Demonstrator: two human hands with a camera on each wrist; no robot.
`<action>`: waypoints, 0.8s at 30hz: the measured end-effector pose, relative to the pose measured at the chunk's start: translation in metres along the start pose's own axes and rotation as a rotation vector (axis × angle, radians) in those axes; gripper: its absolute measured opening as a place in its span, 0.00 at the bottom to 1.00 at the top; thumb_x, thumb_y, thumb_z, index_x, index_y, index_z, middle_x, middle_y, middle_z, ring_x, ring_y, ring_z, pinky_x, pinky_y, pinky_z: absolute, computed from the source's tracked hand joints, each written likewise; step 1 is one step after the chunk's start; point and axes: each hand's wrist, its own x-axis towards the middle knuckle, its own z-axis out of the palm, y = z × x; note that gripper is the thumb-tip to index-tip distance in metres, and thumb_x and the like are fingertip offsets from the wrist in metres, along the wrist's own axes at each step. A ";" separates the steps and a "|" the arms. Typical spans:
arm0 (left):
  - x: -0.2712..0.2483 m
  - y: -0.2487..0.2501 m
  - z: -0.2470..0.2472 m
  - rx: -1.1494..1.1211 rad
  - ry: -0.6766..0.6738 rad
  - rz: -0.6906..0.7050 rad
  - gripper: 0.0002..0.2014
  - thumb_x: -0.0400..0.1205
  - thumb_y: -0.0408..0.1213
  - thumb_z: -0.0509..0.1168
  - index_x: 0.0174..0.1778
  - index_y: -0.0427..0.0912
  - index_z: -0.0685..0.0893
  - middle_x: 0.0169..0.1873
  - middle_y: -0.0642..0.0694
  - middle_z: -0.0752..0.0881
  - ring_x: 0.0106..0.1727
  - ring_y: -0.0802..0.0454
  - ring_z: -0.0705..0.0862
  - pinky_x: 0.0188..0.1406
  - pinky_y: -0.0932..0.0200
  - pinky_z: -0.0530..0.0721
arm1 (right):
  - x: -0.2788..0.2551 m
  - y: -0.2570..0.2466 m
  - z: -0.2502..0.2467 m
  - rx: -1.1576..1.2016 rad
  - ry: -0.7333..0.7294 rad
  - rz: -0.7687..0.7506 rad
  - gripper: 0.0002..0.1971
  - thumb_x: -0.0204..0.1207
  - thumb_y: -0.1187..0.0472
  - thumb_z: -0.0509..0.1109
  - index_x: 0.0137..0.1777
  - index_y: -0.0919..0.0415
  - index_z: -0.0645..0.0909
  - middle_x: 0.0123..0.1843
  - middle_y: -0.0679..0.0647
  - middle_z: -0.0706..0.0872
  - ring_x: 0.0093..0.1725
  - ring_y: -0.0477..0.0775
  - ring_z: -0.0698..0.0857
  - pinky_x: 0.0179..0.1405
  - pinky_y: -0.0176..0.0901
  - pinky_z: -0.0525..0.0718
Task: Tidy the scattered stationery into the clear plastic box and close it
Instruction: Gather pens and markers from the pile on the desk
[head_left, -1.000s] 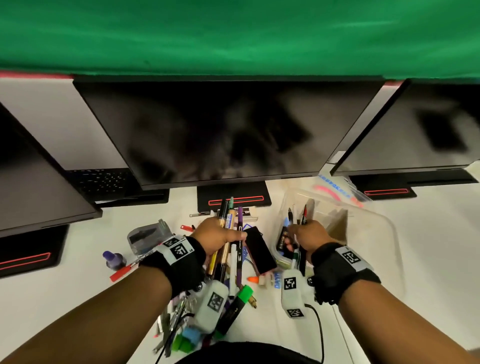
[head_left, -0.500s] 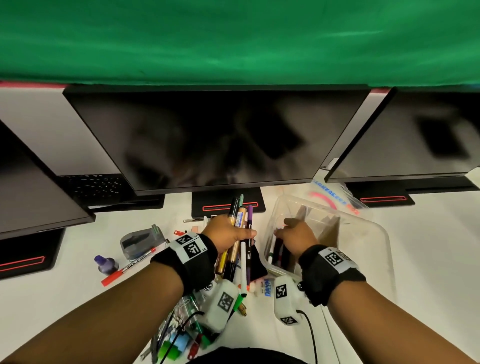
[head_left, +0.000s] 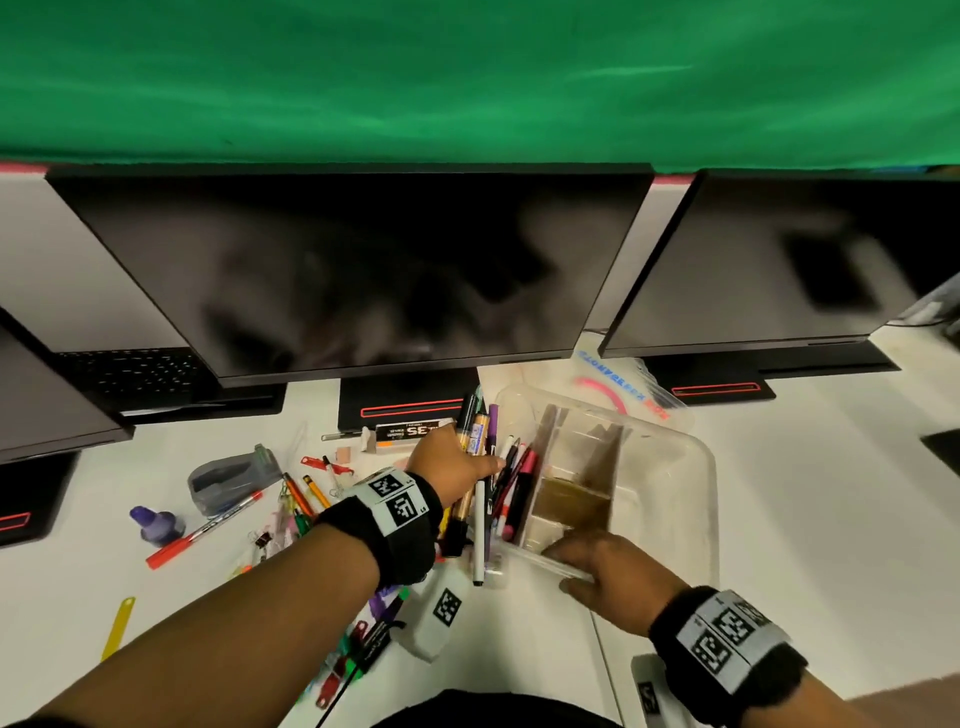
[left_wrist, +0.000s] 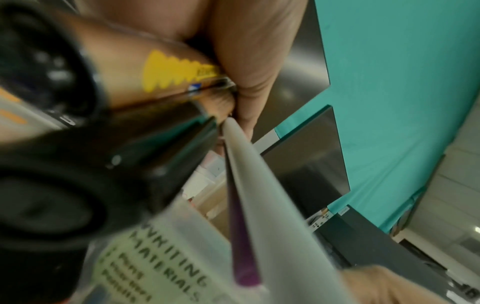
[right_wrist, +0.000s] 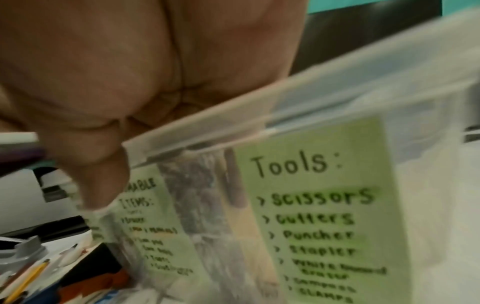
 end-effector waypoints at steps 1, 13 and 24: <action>-0.001 0.001 0.004 0.018 0.016 0.009 0.07 0.72 0.38 0.75 0.38 0.41 0.85 0.36 0.46 0.88 0.39 0.48 0.85 0.40 0.61 0.78 | 0.001 -0.002 0.002 0.000 -0.014 -0.026 0.19 0.79 0.58 0.65 0.69 0.49 0.78 0.65 0.49 0.83 0.66 0.51 0.79 0.58 0.29 0.69; -0.005 0.009 0.019 0.303 0.073 -0.039 0.20 0.74 0.40 0.73 0.60 0.39 0.77 0.53 0.42 0.86 0.54 0.43 0.85 0.51 0.56 0.80 | -0.002 -0.020 0.005 0.013 -0.109 -0.099 0.17 0.81 0.59 0.63 0.69 0.53 0.78 0.62 0.53 0.86 0.60 0.54 0.82 0.49 0.34 0.72; -0.010 0.007 0.018 0.404 -0.141 -0.018 0.32 0.81 0.35 0.64 0.80 0.45 0.59 0.75 0.40 0.72 0.74 0.43 0.74 0.72 0.53 0.73 | 0.002 -0.020 0.004 0.015 -0.112 -0.108 0.15 0.80 0.58 0.63 0.66 0.52 0.79 0.58 0.53 0.87 0.51 0.51 0.81 0.48 0.37 0.74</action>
